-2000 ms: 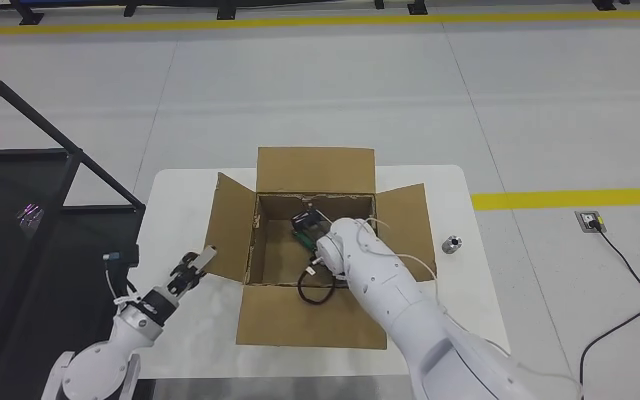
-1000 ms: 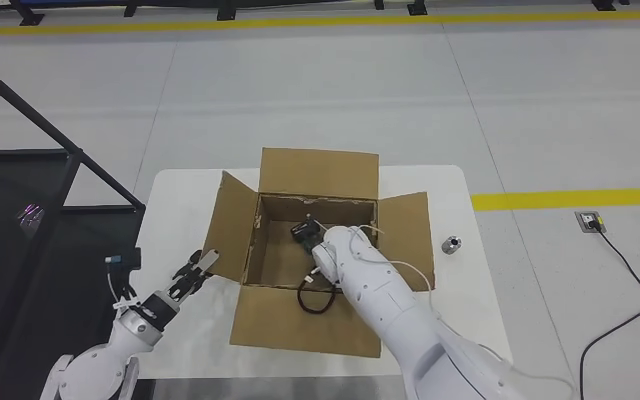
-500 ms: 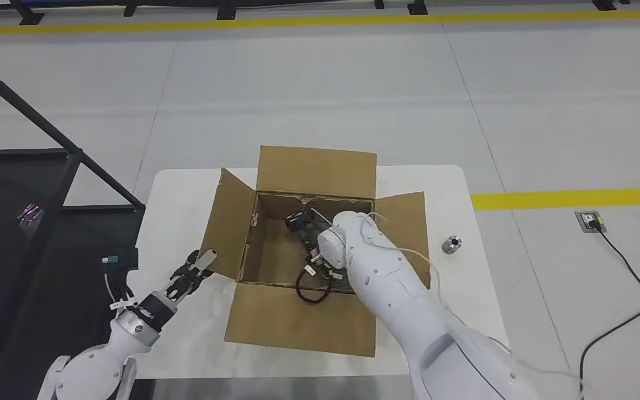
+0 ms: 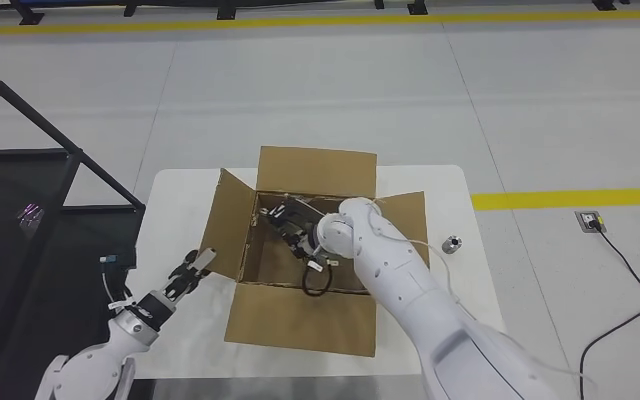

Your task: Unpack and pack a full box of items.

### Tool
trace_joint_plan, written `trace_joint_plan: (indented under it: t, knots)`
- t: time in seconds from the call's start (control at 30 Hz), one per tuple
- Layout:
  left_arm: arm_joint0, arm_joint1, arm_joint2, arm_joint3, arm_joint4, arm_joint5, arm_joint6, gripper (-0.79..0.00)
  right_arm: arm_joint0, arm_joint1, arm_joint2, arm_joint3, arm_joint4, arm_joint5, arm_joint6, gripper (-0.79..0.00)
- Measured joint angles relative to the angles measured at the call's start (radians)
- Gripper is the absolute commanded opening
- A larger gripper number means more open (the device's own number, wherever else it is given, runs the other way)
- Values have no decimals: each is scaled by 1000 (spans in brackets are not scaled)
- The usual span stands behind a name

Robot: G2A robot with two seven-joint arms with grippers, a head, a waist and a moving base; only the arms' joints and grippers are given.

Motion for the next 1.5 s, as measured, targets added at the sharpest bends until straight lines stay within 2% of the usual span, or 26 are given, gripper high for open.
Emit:
trace_joint_plan:
  t: [0.13, 0.33, 0.5, 0.6, 0.67, 0.77, 0.97, 1.13, 1.23, 1.3, 1.5]
  knots:
    - [8, 1, -9, -8, -14, 0, 11, 0, -25, 34, 25, -92, -14, -33, 4, -785]
    - [21, 1, -22, -17, -56, -10, 21, 0, -137, 110, 100, -360, -66, -32, 57, -785]
    - [27, 1, -27, -21, -77, -19, 34, 0, -352, 188, 229, -769, -139, 49, 181, -785]
    - [30, 1, -30, -23, -100, -23, 43, 0, -469, 209, 284, -985, -166, 106, 224, -785]
    - [31, 0, -31, -24, -120, -23, 44, 0, -461, 208, 282, -1012, -164, 101, 222, -785]
    - [31, 0, -30, -24, -124, -23, 43, 0, -452, 208, 281, -961, -163, 99, 221, -785]
    - [31, 0, -30, -24, -123, -23, 43, 0, -455, 208, 279, -963, -164, 100, 218, -785]
    - [32, 0, -29, -26, -123, -22, 46, 0, -470, 211, 275, -1003, -177, 121, 168, -785]
    - [36, -1, -31, -32, -103, -17, 85, 0, -510, 223, 328, -1081, -165, 143, 135, -785]
    - [40, -3, -25, -37, -72, -16, 117, 0, -571, 237, 381, -1181, -175, 159, 114, -785]
    - [43, -3, -15, -49, -53, -20, 119, 0, -823, 274, 557, -1547, -254, 266, 68, -785]
